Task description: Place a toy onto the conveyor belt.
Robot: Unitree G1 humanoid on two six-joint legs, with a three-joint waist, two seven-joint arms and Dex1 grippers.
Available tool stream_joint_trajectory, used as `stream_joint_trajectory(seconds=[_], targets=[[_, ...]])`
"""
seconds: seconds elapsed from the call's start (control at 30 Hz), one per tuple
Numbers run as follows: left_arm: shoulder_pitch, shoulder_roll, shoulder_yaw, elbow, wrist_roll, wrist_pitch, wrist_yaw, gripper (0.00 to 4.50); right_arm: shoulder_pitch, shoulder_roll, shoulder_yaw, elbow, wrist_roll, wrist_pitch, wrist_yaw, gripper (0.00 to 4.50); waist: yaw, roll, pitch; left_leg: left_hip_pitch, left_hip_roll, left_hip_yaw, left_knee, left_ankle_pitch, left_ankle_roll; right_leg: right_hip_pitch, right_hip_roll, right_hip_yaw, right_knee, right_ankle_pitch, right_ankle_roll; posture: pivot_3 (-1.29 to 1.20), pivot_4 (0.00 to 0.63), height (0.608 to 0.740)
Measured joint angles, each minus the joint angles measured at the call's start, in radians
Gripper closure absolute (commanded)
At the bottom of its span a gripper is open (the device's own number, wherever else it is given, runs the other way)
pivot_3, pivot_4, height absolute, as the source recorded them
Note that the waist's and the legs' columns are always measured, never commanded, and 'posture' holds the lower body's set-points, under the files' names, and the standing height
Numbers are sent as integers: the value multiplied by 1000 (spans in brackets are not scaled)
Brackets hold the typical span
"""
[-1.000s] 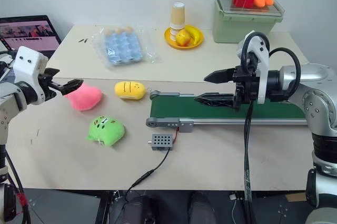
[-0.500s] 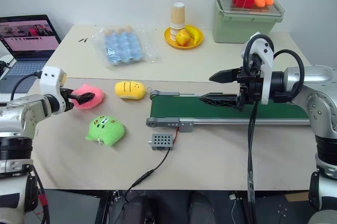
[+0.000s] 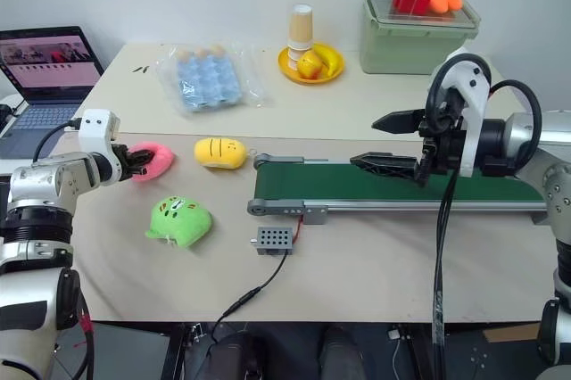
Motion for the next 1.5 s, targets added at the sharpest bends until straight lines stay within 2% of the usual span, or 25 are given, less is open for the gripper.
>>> stream_joint_trajectory(seconds=[0.23, 0.43, 0.5, 0.53, 0.63, 0.83, 0.93, 1.0, 1.07, 1.13, 1.3, 1.33, 1.5], targets=[[-62, -12, 82, -60, -46, 137, 75, 3273, 18, -11, -7, 1, 0, -2, 4, 0, -1, -1, 0, -2, 0, -1, 1, 0, 0, 0, 0, -1, -1, 0, 0, 0, 150, 734], [-269, -24, 171, -229, -167, 288, 87, 3273, 62, -5, -15, 0, 2, -4, -8, 0, 1, -6, 3, -4, -1, -4, 4, -1, 2, 0, -3, -3, -1, 0, 1, 0, 150, 734], [-320, -85, 199, -299, -248, 383, 77, 3273, 83, 29, -19, 0, 1, -4, -37, 0, 2, -6, 3, -4, -1, -4, 6, -1, 2, 2, -3, -4, 0, 0, 2, 0, 150, 734], [-342, -151, 202, -347, -312, 467, 76, 3273, 91, 68, -16, 0, 1, -4, -67, 0, 2, -6, 3, -3, -1, -5, 7, -1, 2, 2, -3, -4, 1, 1, 2, 0, 150, 734], [-345, -208, 217, -387, -363, 548, 87, 3273, 90, 103, -24, -1, 1, -3, -121, 0, -11, -6, 3, -1, -1, -9, 7, -1, 2, 2, -2, -2, 1, 1, 2, 0, 150, 734], [-265, -330, 148, -520, -438, 615, 83, 3273, 82, 212, -29, -53, 46, 41, -250, 0, -14, -5, 2, -2, -1, -11, 6, -1, 1, 1, -2, -2, 2, 1, 2, 0, 150, 734], [-232, -349, 109, -548, -441, 627, 82, 3273, 77, 257, -43, -76, 90, 76, -303, 0, -13, -5, 2, -2, -2, -11, 6, -1, 1, 1, -2, -2, 2, 1, 2, 0, 150, 734], [-207, -307, 5, -598, -413, 572, 52, 3273, 55, 314, -61, -84, 143, 124, -369, 0, -14, -5, 2, -1, -2, -11, 6, -1, 1, 2, -2, -1, 2, 1, 2, 0, 150, 734], [-169, -227, -163, -664, -321, 438, -1, 3273, 38, 377, -81, -86, 221, 195, -450, 0, -14, -4, 2, -1, -2, -11, 5, -1, 1, 2, -2, -1, 2, 1, 1, 0, 150, 734], [-137, -192, -254, -695, -273, 345, -52, 3273, 29, 420, -102, -75, 280, 255, -529, 0, -12, -3, 1, -2, -2, -11, 5, -1, 1, 1, -2, -1, 2, 1, 1, 0, 150, 734], [-118, -203, -298, -710, -231, 153, -121, 3273, -2, 595, -237, 78, 536, 348, -865, 0, -1, -3, 1, -3, -2, -11, 6, -1, 1, 1, -2, -2, 0, 2, 0, 0, 150, 734], [-118, -222, -283, -708, -231, 120, -124, 3273, 0, 629, -256, 123, 657, 340, -994, 0, -1, -3, 1, -3, -2, -11, 6, -1, 2, 1, -2, -2, 0, 2, 0, 0, 150, 734], [-118, -262, -273, -710, -234, 76, -131, 3273, 5, 642, -239, 179, 919, 267, -1279, 0, -4, -3, 1, -3, -2, -11, 5, -1, 2, 1, -2, -2, 0, 2, 0, 0, 150, 734]])
